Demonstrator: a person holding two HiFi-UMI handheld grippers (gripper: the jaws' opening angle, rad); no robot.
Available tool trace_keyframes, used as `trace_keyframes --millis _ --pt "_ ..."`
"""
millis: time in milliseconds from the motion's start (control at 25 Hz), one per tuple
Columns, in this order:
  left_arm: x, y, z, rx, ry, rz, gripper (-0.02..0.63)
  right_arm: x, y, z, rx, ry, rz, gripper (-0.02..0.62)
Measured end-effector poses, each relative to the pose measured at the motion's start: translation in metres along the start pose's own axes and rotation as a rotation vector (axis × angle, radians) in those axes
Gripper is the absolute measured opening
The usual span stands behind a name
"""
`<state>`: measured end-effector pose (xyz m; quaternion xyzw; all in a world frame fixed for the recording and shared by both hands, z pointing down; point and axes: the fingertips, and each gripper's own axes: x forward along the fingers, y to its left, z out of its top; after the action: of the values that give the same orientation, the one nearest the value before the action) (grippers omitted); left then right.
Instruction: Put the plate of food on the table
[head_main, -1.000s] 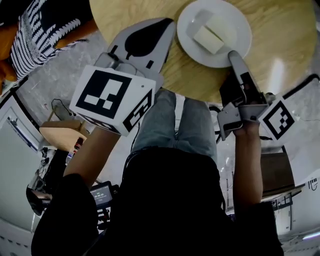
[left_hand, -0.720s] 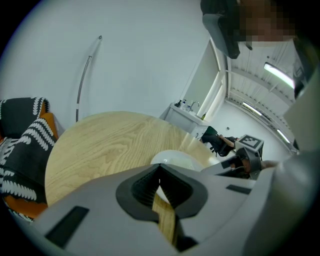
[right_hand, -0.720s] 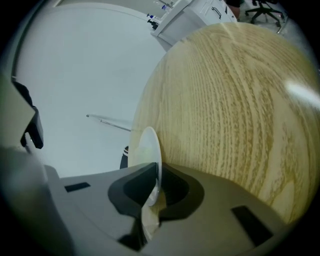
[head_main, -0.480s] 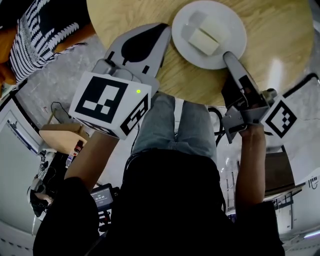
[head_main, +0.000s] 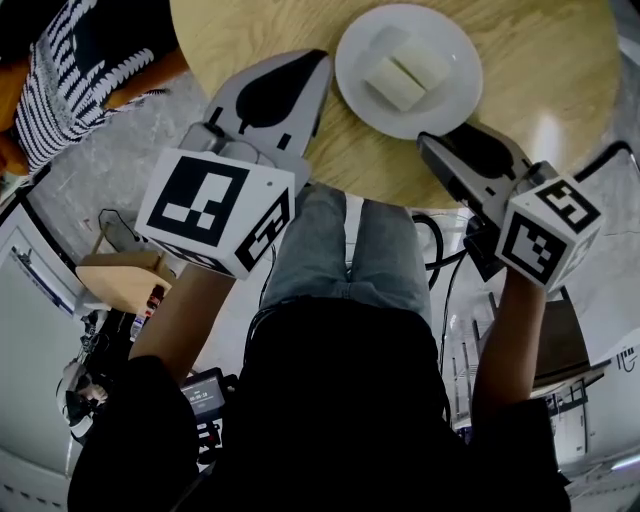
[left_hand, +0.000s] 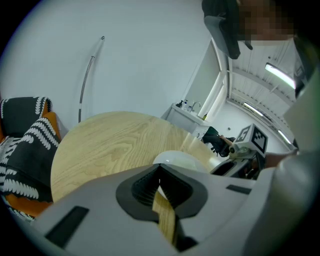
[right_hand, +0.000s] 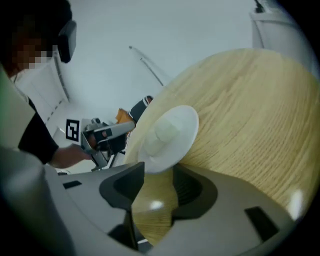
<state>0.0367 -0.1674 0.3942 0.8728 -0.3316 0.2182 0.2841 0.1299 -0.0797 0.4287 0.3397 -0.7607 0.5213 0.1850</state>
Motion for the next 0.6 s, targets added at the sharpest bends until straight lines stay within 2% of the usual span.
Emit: trace_keyframes --millis 120,600 --pt "0.004 -0.005 0.0 0.0 -0.001 -0.003 0.008 -0.003 -0.006 -0.005 -0.083 0.057 -0.04 0.175" --pt "-0.003 -0.011 0.008 0.023 -0.026 -0.008 0.008 0.0 -0.018 -0.016 -0.24 0.189 -0.197 0.173"
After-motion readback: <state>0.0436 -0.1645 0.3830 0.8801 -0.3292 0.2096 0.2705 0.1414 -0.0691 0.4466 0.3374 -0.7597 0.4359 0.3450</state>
